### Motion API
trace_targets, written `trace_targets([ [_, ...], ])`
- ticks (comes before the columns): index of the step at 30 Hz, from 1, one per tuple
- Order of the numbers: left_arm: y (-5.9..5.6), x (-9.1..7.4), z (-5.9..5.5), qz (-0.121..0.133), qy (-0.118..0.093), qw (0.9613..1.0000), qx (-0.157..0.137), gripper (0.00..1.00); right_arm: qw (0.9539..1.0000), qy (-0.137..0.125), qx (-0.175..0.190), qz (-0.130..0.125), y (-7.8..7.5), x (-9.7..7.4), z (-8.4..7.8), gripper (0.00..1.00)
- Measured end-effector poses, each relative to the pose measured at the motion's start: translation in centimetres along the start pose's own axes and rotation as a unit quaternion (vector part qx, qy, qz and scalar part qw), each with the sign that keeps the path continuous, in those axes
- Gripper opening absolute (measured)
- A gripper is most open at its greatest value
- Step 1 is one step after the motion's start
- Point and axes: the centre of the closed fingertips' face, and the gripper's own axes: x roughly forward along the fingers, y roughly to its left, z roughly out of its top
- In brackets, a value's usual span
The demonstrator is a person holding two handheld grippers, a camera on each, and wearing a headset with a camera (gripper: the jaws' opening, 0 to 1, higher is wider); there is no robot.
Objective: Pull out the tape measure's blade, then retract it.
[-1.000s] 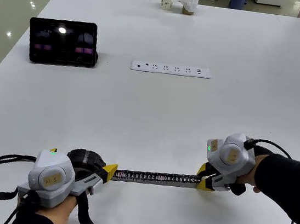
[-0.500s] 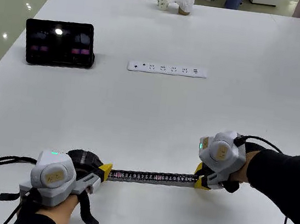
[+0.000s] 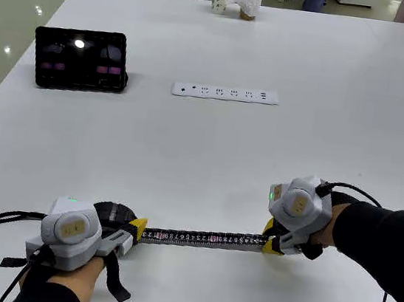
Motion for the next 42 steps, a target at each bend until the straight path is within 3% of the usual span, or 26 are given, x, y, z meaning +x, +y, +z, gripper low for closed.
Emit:
trace_targets([
  [10,0.07,-0.2,-0.18,0.003,0.005,0.9999,0.014,0.6,1.0,-0.001,0.0,0.002,0.02,0.03,0.02,0.12],
  [26,0.02,-0.21,-0.24,0.0,0.007,1.0,0.007,0.61,0.9999,0.013,0.001,0.002,-0.05,0.19,0.28,0.12],
  [42,0.03,-0.08,-0.21,-0.001,0.006,1.0,0.007,0.61,0.9999,0.01,-0.012,0.006,-0.05,0.31,0.63,0.12],
])
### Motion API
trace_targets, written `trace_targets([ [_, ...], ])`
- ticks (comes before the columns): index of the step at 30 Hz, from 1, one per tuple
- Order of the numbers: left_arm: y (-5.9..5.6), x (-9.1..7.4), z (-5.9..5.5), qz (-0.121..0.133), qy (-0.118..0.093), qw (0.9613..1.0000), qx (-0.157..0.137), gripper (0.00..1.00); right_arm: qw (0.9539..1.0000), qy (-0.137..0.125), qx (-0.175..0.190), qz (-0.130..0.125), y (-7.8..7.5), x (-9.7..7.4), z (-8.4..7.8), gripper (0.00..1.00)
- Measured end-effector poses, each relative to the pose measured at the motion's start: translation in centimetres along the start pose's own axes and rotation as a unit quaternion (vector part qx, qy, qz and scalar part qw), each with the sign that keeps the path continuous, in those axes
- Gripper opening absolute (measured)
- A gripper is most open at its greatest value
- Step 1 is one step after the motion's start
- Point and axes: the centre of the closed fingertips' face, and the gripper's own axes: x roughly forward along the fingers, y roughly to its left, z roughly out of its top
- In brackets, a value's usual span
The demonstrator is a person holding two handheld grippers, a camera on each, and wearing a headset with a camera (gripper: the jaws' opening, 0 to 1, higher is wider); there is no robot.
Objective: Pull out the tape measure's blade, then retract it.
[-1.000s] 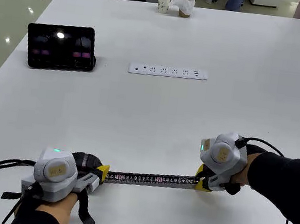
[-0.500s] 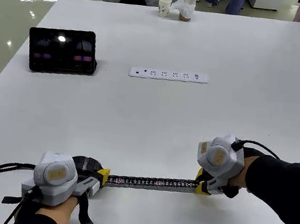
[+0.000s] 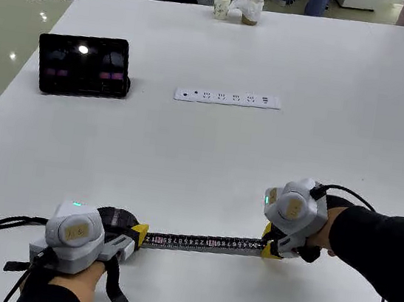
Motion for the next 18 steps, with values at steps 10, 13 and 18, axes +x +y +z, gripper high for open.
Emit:
trace_targets([
  [10,-0.08,-0.06,-0.03,0.0,0.001,1.0,0.0,0.61,1.0,-0.002,0.001,0.001,0.05,0.1,0.24,0.12],
  [13,-0.11,-0.04,-0.03,0.0,0.001,1.0,-0.001,0.61,1.0,0.0,0.003,0.0,0.05,0.15,0.34,0.12],
  [18,-0.14,-0.05,-0.05,-0.001,0.001,1.0,-0.001,0.61,1.0,0.001,0.009,-0.001,0.1,0.2,0.46,0.11],
])
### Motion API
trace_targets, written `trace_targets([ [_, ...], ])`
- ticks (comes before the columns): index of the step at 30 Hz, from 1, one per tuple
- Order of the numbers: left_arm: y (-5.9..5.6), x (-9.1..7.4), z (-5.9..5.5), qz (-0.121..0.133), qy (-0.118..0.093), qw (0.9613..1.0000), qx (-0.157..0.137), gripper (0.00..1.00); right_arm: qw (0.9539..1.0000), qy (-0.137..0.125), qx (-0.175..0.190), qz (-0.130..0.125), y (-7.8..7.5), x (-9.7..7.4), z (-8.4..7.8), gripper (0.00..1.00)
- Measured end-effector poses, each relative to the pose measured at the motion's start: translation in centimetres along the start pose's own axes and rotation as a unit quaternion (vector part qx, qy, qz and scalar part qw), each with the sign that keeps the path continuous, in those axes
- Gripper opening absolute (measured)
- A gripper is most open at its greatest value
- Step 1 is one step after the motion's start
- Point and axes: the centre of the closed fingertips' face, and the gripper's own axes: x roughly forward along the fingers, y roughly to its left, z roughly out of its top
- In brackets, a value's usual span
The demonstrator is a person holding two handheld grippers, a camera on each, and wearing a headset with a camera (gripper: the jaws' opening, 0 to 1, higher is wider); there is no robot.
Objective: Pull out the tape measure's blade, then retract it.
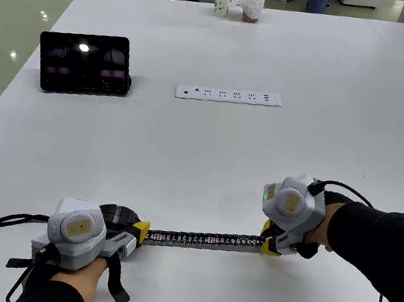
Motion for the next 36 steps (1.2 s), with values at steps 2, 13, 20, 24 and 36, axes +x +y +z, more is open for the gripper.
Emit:
trace_targets([
  [2,0.0,0.0,-0.1,0.0,0.002,1.0,-0.001,0.61,1.0,0.001,0.0,0.0,0.0,0.0,0.1,0.11],
  [13,0.1,0.1,-0.2,-0.001,0.003,1.0,0.0,0.61,1.0,0.001,-0.002,-0.001,0.0,0.1,0.4,0.11],
  [20,0.1,0.2,-0.1,-0.001,0.003,1.0,0.0,0.61,1.0,-0.001,0.0,-0.001,0.0,0.1,0.7,0.11],
  [24,0.1,0.2,-0.1,0.0,0.003,1.0,0.0,0.61,1.0,0.0,-0.001,0.0,0.0,0.2,0.8,0.11],
  [36,0.1,0.2,0.0,0.0,0.004,1.0,0.001,0.61,1.0,-0.003,0.002,-0.002,0.0,0.3,1.1,0.11],
])
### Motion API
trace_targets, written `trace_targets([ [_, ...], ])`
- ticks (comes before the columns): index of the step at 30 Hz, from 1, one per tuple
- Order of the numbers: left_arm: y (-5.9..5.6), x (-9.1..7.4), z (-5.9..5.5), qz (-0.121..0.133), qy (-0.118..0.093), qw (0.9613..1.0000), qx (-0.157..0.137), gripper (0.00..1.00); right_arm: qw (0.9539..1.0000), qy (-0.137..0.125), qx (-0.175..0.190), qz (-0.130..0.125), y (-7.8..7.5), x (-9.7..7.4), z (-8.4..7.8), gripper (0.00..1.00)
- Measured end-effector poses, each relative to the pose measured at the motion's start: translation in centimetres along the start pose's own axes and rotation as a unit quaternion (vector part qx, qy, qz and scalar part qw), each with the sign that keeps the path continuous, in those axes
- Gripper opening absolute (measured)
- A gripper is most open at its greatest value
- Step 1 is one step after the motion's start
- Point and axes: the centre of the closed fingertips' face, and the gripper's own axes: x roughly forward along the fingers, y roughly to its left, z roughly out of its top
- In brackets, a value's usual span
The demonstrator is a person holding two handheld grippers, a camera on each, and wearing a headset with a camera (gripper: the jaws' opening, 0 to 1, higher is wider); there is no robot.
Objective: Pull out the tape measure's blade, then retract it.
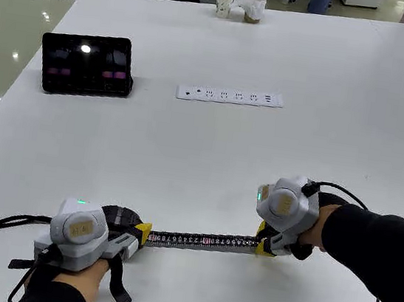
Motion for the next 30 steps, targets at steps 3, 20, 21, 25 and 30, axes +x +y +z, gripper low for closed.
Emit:
trace_targets([
  [3,0.0,-0.01,0.0,0.0,0.0,1.0,0.0,0.61,1.0,0.0,0.0,0.0,0.0,0.08,0.1,0.11],
  [20,0.04,0.01,-0.02,0.0,0.001,1.0,0.0,0.61,1.0,-0.002,0.003,0.0,0.04,0.32,0.57,0.11],
  [21,0.04,0.01,-0.02,0.0,0.001,1.0,0.0,0.61,1.0,-0.002,0.004,-0.001,0.04,0.34,0.62,0.11],
  [25,0.03,0.0,-0.03,0.0,0.001,1.0,0.001,0.61,1.0,-0.005,0.007,-0.001,0.04,0.38,0.73,0.11],
  [30,0.01,-0.02,-0.04,0.0,0.0,1.0,0.001,0.61,1.0,-0.005,0.006,-0.001,0.1,0.43,0.89,0.11],
])
